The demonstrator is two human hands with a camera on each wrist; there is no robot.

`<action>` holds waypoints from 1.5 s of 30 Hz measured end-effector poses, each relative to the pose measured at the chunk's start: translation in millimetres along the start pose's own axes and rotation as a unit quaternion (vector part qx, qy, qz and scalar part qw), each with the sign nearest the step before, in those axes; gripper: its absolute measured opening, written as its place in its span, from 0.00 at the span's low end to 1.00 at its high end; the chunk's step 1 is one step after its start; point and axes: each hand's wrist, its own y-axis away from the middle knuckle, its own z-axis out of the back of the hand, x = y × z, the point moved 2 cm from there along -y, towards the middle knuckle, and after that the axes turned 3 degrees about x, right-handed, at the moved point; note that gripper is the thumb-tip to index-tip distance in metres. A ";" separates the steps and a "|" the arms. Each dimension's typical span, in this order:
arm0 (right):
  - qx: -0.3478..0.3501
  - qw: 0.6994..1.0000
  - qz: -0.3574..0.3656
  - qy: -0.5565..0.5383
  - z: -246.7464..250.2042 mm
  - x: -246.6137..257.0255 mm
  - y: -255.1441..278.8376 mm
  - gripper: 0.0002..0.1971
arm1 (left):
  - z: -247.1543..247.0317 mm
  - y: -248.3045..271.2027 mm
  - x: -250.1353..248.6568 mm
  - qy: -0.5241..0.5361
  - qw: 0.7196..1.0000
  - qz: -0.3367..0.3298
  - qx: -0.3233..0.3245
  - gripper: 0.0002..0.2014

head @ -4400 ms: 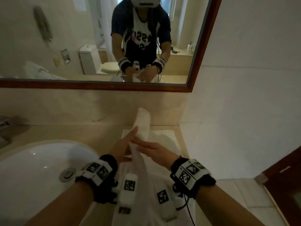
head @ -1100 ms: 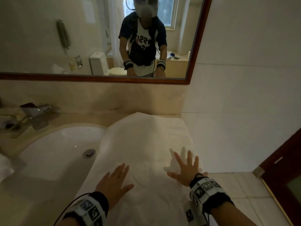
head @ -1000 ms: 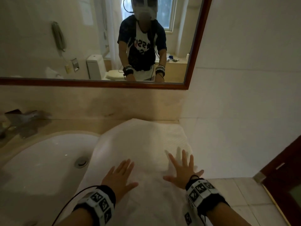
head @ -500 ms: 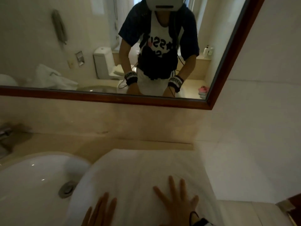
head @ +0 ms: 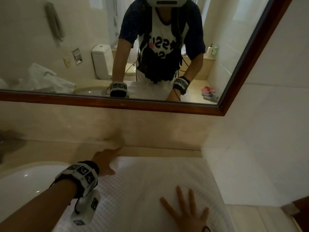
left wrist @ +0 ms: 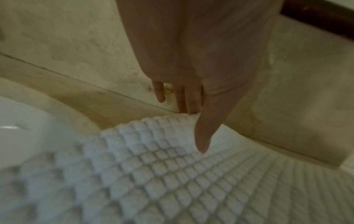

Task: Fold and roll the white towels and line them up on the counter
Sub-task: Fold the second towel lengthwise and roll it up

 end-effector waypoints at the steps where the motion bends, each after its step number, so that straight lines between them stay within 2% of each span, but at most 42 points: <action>1: 0.010 1.000 -0.007 -0.010 2.9 0.1 1.5 0.42 | 0.6 -1.5 -0.6 -0.008 1.000 -0.008 0.009 0.44; 5: 0.021 0.999 -0.020 0.039 -1.3 -6.9 7.2 0.44 | 8.2 4.6 -3.0 -0.147 0.989 -0.020 0.006 0.34; 7: 0.061 0.997 0.007 0.056 -2.7 -2.6 9.7 0.43 | 19.3 11.3 4.1 -0.218 0.975 0.006 0.036 0.34; 9: 0.142 0.988 0.009 0.053 7.0 -1.4 9.6 0.45 | 32.9 12.7 13.8 -0.275 0.960 0.025 0.036 0.32; 10: 0.153 0.987 0.012 0.044 10.2 3.1 4.7 0.45 | 40.8 15.3 14.6 -0.307 0.951 0.031 0.023 0.30; 11: 0.188 0.982 0.012 0.017 10.5 4.3 4.7 0.45 | 46.4 17.9 13.5 -0.337 0.941 0.030 -0.003 0.28; 12: 0.254 0.967 -0.008 -0.014 16.4 5.4 4.7 0.46 | 50.0 20.8 9.5 -0.360 0.932 0.031 -0.033 0.26; 14: 0.308 0.951 -0.007 -0.035 26.4 10.0 5.6 0.49 | 46.7 21.4 2.2 -0.368 0.924 0.023 -0.106 0.22; 16: 0.320 0.947 -0.006 -0.039 32.8 13.5 6.7 0.54 | 38.4 23.6 2.7 -0.331 0.928 0.056 -0.164 0.23; 18: 0.331 0.942 -0.001 -0.054 45.2 13.1 3.5 0.58 | 23.8 23.6 4.7 -0.257 0.943 0.055 -0.202 0.30; 20: 0.326 0.942 -0.007 -0.075 59.2 8.0 -10.0 0.60 | -2.4 26.3 -1.4 -0.178 0.970 -0.033 -0.163 0.39; 22: 0.322 0.944 -0.020 -0.065 63.8 -0.3 -24.2 0.58 | -35.0 39.1 -14.1 -0.139 0.982 -0.112 -0.068 0.47; 24: 0.337 0.939 -0.038 -0.061 58.4 -5.3 -32.9 0.57 | -62.8 46.5 -16.3 -0.093 0.990 -0.099 0.024 0.57; 25: 0.341 0.937 -0.043 -0.065 53.5 -7.0 -35.8 0.58 | -72.5 45.5 -13.9 -0.077 0.993 -0.084 0.041 0.60; 28: 0.352 0.933 -0.050 -0.056 48.2 -10.2 -45.4 0.59 | -77.0 39.1 -8.1 -0.077 0.994 -0.069 0.043 0.60; 32: 0.333 0.940 -0.056 -0.047 53.2 -10.6 -74.7 0.60 | -52.0 10.2 -8.3 -0.085 0.993 -0.050 0.058 0.64; 34: 0.321 0.944 -0.062 -0.044 57.3 -8.6 -79.1 0.59 | -43.9 5.7 -10.9 -0.097 0.993 -0.023 0.066 0.60; 36: 0.309 0.948 -0.069 -0.043 58.1 -5.9 -67.7 0.57 | -48.0 16.2 -17.5 -0.109 0.992 -0.018 0.061 0.53; 39: 0.318 0.946 -0.045 -0.047 52.7 -1.8 -27.9 0.56 | -72.3 51.7 -21.1 -0.063 0.990 -0.050 0.116 0.66; 41: 0.327 0.944 -0.036 -0.040 49.5 -3.2 -8.8 0.56 | -83.0 72.7 -19.4 -0.043 0.986 -0.057 0.151 0.71; 43: 0.336 0.941 -0.040 -0.017 50.6 -2.4 -7.5 0.57 | -84.3 79.3 -17.2 -0.053 0.986 -0.050 0.152 0.71; 45: 0.343 0.938 -0.049 -0.007 54.0 0.2 -18.8 0.58 | -78.6 75.7 -20.2 -0.075 0.987 -0.041 0.136 0.66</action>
